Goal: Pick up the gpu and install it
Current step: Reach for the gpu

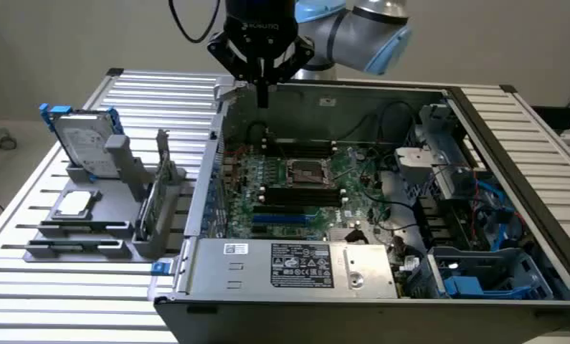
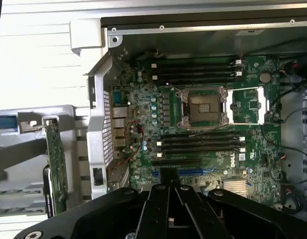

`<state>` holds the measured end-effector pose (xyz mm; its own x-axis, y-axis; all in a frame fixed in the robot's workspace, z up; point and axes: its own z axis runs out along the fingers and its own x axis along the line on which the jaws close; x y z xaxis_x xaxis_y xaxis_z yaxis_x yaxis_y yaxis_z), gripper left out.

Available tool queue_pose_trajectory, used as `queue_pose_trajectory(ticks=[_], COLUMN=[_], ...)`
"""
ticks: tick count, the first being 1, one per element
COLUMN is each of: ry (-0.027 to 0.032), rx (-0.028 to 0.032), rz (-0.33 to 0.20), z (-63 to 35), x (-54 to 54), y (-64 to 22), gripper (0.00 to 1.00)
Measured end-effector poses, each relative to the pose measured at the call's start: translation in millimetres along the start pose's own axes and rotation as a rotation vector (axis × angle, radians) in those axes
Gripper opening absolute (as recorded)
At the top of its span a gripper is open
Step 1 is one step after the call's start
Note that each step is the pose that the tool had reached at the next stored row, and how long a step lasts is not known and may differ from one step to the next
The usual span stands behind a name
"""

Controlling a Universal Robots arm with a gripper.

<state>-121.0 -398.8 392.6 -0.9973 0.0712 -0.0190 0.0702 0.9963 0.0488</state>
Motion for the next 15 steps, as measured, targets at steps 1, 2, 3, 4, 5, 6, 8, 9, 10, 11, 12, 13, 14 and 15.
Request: queue_pose_trajectory(ticks=[1, 2, 3, 4, 5, 6, 8, 9, 10, 11, 12, 13, 14, 15], ry=[0.0, 0.0, 0.0, 0.0, 0.0, 0.0, -0.0002, 0.0001, 0.0001, 0.0, 0.0, 0.0, -0.0001, 0.0], rx=[0.0001, 0.0001, 0.0, 0.0, 0.0, 0.0001, -0.0001, 0.0002, 0.0002, 0.0001, 0.0001, 0.0001, 0.0, 0.0], rz=[0.0, 0.0, 0.0, 0.0, 0.0, 0.0, 0.0, 0.0, 0.0, 0.0, 0.0, 0.0, 0.0, 0.0], z=[0.0, 0.0, 0.0, 0.0, 0.0, 0.0, 0.0, -0.2, -0.3, -0.3, -0.4, -0.4, -0.4, -0.4], x=[0.0, 0.0, 0.0, 0.0, 0.0, 0.0, 0.5, 4.1, 8.4, 13.1, 17.7, 22.1, 26.5, 31.1], y=[0.0, 0.0, 0.0, 0.0, 0.0, 0.0, 0.0, -0.2, -0.5, -0.9, -1.2, -1.6, -1.9, -2.2], gripper=[0.11, 0.11, 0.11, 0.11, 0.11, 0.11, 0.11, 0.11, 0.11, 0.11, 0.11, 0.11, 0.11, 0.11])
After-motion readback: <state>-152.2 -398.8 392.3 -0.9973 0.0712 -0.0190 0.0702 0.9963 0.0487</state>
